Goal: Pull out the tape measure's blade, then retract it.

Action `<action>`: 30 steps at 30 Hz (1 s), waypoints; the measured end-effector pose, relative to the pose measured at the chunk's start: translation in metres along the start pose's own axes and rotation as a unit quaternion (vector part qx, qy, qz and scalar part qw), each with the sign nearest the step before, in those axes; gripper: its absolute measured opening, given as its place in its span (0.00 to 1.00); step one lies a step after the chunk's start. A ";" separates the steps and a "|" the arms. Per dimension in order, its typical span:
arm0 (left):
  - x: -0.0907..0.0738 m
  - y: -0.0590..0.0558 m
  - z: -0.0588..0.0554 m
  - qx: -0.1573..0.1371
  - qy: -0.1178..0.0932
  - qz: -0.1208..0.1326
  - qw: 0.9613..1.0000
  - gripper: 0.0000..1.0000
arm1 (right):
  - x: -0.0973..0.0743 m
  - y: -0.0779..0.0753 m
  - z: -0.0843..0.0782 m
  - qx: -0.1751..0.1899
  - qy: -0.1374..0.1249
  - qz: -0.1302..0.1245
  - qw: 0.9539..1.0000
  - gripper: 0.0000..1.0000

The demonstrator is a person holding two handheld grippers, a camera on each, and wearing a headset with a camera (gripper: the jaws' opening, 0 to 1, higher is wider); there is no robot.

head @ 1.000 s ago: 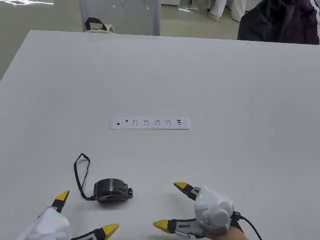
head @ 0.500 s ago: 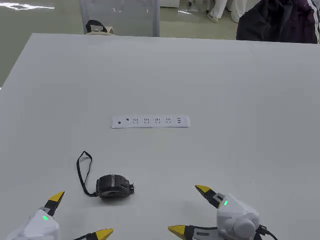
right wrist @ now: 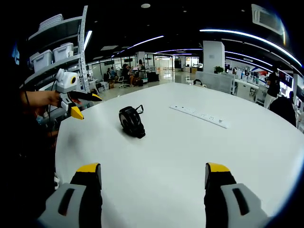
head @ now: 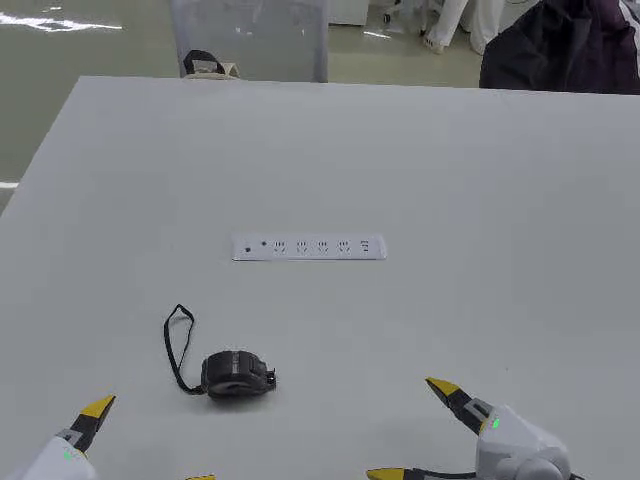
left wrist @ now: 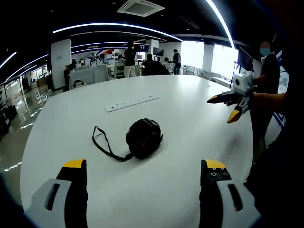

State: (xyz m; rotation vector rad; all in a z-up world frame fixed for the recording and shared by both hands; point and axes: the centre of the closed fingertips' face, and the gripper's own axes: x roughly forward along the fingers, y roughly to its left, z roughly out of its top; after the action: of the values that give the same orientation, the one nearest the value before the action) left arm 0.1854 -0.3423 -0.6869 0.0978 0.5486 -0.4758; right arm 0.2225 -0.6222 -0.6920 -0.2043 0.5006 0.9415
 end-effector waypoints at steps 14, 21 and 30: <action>-0.008 0.005 -0.002 0.006 -0.009 0.008 1.000 0.99 | -0.017 -0.003 0.009 0.012 -0.012 -0.012 1.000 0.93; -0.011 0.006 -0.003 0.004 -0.005 0.013 1.000 0.99 | -0.021 -0.004 0.008 0.014 -0.010 -0.018 1.000 0.94; -0.008 0.004 0.000 0.006 -0.005 0.012 1.000 0.99 | -0.023 -0.006 0.005 0.018 -0.005 -0.019 1.000 0.94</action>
State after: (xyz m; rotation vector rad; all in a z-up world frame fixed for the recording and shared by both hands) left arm 0.1819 -0.3355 -0.6827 0.1136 0.5334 -0.4556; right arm 0.2175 -0.6400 -0.6765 -0.1760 0.5030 0.8948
